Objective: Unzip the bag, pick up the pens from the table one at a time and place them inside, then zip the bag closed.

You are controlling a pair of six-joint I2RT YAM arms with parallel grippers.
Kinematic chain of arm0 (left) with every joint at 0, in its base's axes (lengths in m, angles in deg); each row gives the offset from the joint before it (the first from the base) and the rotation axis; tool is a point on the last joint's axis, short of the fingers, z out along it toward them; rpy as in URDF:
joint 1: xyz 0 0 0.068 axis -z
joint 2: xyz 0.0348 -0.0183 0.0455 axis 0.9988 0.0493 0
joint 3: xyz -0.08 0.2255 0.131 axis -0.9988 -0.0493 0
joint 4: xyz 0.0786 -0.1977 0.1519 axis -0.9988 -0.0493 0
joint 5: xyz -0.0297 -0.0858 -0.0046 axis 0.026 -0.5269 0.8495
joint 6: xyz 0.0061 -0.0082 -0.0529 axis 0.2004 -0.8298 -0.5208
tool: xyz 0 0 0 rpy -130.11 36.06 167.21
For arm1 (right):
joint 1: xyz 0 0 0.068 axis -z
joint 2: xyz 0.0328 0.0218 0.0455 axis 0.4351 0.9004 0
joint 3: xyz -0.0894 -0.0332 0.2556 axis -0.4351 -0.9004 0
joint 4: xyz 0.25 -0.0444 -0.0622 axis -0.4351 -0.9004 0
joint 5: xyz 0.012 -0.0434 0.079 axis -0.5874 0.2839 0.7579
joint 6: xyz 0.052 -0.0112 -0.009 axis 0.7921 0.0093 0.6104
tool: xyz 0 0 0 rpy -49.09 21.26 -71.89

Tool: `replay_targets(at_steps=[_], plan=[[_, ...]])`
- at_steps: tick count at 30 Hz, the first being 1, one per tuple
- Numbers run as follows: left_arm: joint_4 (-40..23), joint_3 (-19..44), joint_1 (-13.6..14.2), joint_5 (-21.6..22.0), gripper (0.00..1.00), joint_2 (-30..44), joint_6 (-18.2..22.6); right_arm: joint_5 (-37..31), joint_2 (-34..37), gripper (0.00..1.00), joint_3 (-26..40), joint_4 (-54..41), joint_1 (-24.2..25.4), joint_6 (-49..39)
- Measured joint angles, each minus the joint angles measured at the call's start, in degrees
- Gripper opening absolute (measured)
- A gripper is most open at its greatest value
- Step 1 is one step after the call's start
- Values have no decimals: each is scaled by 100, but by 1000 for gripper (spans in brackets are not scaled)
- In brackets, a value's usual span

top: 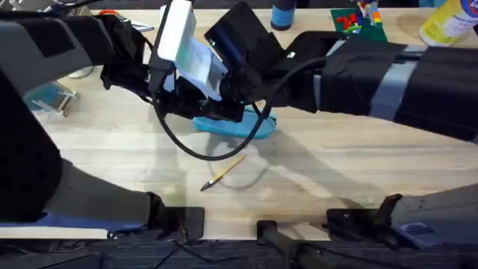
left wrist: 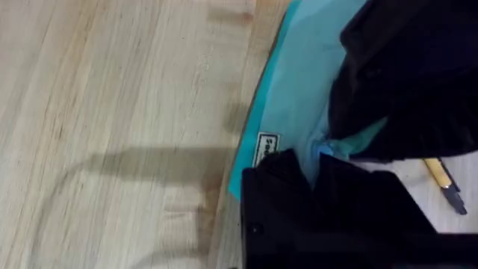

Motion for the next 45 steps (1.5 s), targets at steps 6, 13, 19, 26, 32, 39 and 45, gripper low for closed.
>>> replay_targets(at_steps=[6, 13, 19, 26, 32, 39, 45], plan=[[-52, 0, 2, -3, 41, 0, 42, -48, -114, 732, 11, 49, 17, -40], [-22, 0, 17, -9, 41, 0, 24, 98, -835, 997, 13, -639, -101, -56], [-22, 0, 17, -9, 41, 0, 24, -528, -1636, 997, 28, -1061, -96, -57], [-22, 0, 17, -9, 42, 0, 24, -1046, -2146, 997, 76, -1173, -94, -57], [-18, 0, 17, -13, 113, 0, 36, -1160, -2140, 997, 90, -1215, -94, -59], [0, 0, 33, -20, 984, 0, -4, -1161, -2140, 996, 90, -1215, -94, -60], [2, 0, 46, -20, 993, 0, 1, -1163, -2140, 997, 90, -1217, -94, -60]])
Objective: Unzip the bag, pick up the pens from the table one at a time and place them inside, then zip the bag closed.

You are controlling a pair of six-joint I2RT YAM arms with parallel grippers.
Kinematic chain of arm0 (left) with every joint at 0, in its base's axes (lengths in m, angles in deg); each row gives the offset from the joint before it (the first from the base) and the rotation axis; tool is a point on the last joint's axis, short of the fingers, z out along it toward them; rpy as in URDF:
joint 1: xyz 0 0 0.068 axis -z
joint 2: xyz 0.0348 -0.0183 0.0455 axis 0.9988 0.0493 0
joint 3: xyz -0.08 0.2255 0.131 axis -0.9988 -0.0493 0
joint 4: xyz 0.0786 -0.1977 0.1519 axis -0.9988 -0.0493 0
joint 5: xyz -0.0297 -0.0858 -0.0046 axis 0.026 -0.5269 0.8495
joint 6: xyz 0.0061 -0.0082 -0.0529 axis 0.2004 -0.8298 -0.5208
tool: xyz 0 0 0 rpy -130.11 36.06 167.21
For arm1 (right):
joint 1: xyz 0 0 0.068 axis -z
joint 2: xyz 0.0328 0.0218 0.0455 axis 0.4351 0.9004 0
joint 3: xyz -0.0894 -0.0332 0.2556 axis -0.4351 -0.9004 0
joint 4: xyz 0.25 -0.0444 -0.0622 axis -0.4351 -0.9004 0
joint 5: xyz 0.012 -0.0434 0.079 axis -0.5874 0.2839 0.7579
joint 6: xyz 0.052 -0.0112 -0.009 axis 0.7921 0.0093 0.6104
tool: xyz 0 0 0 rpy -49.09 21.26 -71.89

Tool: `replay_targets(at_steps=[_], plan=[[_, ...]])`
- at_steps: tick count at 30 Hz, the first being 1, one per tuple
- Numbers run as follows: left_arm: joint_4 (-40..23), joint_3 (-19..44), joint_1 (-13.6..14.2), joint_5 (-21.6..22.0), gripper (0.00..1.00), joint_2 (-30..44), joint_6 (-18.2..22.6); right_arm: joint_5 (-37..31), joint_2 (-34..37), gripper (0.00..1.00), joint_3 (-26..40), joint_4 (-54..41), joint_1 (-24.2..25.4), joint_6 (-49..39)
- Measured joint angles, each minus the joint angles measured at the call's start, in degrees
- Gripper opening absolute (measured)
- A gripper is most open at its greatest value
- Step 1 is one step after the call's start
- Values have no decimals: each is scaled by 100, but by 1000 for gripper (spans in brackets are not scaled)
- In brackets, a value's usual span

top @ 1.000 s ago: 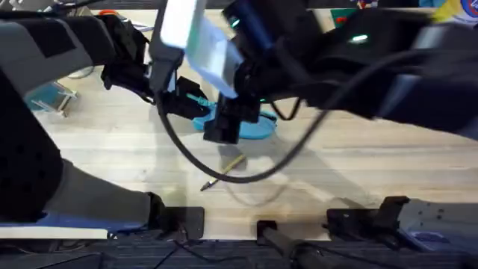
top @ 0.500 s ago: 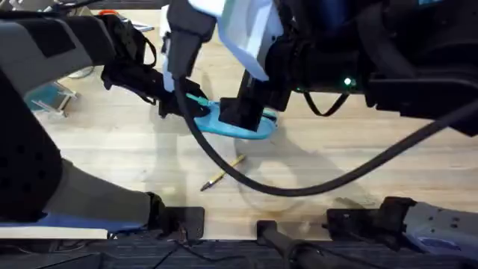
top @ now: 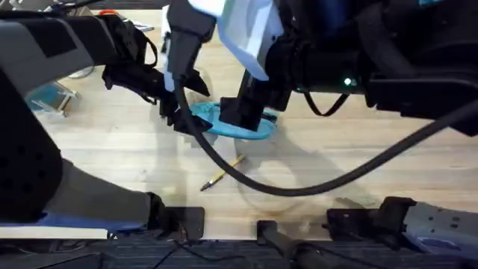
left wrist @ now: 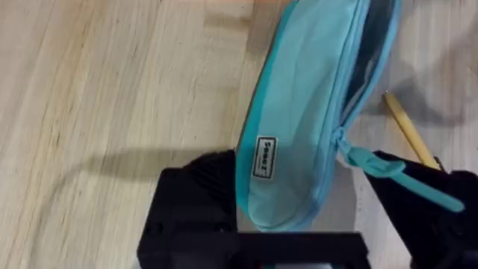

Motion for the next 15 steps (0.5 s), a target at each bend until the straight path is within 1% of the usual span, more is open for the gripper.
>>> replay_targets(at_steps=[5, 7, 11, 15], plan=[[-1, 0, 0, -2, 994, 0, -3, 0, 20, 997, 0, -1, 0, 2], [-4, 2, 0, -9, 994, 0, -85, -6, 44, 998, 0, 0, 0, 2], [-263, 177, 0, -7, 995, 0, -577, -15, 68, 997, 0, -4, 0, 3], [-668, 676, 0, 35, 998, 0, -1114, -17, 68, 997, 0, -7, 0, 44]])
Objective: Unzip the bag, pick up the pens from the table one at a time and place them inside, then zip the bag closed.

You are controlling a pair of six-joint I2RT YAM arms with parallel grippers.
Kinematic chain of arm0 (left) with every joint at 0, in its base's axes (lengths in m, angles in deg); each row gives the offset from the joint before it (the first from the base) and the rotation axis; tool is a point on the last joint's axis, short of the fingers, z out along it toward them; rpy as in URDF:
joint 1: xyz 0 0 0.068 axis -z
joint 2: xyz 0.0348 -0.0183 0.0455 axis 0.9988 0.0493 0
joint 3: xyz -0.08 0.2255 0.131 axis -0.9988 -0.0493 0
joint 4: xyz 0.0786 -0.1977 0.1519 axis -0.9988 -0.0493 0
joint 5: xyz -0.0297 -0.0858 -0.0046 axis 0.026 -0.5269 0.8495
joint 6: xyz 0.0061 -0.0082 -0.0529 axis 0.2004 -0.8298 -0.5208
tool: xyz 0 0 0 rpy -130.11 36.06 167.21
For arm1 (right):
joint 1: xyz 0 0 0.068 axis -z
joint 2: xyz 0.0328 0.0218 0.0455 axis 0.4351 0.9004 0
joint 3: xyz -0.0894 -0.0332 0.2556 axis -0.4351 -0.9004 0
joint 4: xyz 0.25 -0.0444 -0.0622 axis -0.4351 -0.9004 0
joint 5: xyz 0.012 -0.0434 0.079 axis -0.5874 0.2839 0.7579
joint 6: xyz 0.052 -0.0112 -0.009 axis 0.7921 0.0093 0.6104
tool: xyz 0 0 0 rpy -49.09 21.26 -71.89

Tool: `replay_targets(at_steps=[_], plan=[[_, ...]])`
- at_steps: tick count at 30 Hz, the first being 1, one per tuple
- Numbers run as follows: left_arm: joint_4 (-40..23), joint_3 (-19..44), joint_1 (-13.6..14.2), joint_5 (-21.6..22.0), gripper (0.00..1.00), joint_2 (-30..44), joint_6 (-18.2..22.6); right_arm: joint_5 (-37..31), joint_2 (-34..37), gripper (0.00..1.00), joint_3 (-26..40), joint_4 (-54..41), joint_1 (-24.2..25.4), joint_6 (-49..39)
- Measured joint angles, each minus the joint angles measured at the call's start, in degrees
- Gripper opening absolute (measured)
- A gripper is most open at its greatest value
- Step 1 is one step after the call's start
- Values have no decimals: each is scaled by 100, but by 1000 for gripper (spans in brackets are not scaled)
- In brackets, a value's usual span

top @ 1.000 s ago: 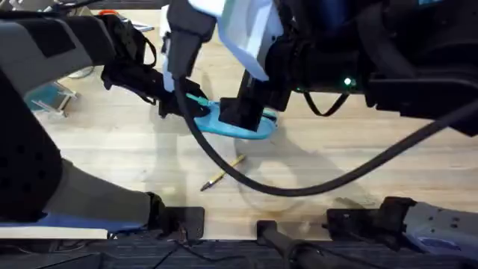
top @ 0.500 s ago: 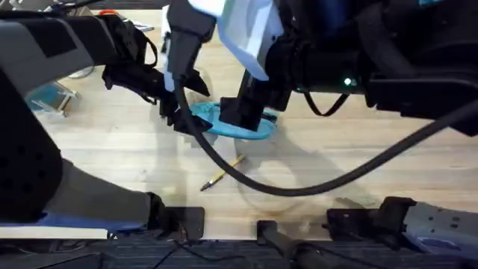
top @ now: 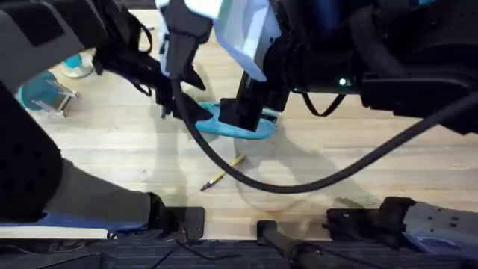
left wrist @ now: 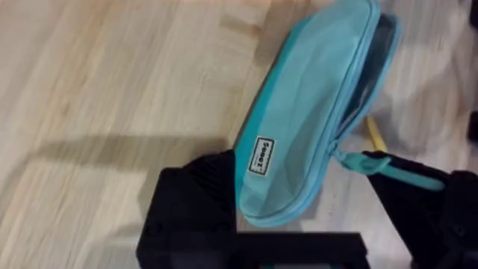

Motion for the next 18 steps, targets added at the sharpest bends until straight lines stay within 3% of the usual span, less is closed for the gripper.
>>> replay_targets(at_steps=[5, 6, 9, 18], plan=[[-509, 626, 0, 312, 995, 0, -620, 0, 0, 998, 0, 0, 0, 26], [-814, 1022, 0, 625, 995, -2, -1058, 0, 0, 998, 0, -2, 0, 26], [-1067, 1375, 0, 927, 996, 0, -1469, 0, 0, 997, 0, -2, 0, 32], [-1974, 2286, 0, 1286, 995, 0, -1998, 0, 0, 996, 0, -2, 200, 44]])
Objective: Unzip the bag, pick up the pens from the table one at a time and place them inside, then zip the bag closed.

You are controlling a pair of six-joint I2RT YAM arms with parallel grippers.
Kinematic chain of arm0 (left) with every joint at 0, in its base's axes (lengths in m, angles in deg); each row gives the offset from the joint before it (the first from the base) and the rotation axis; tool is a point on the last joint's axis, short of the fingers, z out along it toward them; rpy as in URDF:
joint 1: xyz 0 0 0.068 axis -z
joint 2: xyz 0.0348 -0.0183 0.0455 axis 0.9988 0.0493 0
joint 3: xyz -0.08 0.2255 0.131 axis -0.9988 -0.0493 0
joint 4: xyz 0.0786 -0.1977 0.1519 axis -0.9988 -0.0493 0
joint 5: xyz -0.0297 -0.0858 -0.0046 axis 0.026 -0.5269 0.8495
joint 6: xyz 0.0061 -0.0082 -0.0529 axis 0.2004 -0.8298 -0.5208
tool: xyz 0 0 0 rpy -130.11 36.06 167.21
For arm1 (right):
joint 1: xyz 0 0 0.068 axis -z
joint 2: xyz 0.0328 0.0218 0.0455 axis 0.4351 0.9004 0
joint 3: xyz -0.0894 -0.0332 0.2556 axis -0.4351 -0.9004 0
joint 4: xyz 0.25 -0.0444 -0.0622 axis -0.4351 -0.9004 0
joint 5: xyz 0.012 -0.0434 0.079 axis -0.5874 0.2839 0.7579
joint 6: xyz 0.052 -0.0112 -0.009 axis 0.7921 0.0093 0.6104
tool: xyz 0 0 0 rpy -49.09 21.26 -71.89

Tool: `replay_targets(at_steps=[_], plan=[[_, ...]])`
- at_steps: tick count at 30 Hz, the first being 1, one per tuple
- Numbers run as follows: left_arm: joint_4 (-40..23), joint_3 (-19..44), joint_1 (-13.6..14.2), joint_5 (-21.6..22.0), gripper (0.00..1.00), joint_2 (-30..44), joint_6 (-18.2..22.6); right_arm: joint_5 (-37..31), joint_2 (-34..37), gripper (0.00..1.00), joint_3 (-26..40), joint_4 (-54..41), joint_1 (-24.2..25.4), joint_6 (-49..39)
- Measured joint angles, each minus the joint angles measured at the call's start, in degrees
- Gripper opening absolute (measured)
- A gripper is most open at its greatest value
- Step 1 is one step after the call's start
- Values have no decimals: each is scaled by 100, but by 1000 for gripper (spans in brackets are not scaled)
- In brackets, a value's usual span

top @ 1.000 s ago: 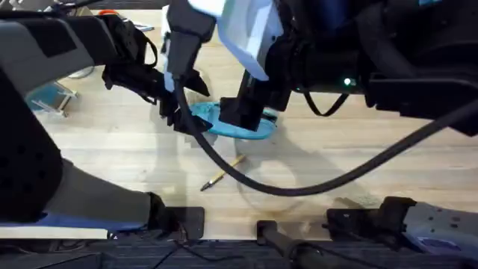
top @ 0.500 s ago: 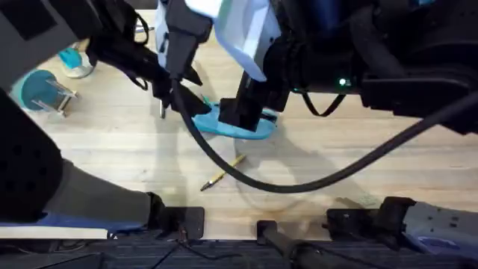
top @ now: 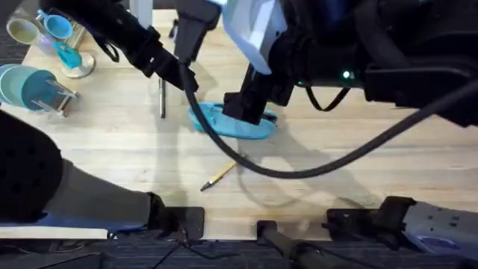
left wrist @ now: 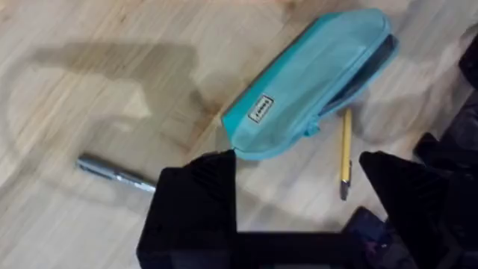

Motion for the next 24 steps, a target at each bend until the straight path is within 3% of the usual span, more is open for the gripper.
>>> replay_targets(at_steps=[5, 12, 20, 24], plan=[[-444, 410, 0, 74, 995, -2, -44, -2, 0, 997, 0, 0, 42, 0], [-626, 459, 0, 209, 996, -157, -79, 0, 0, 997, 0, 0, 118, 0], [-661, 411, 0, 389, 995, -1134, -86, -2, 0, 997, 0, 0, 372, 0], [-475, -21, 0, 511, 996, -1645, -86, -2, 0, 997, 0, -2, 390, 0]])
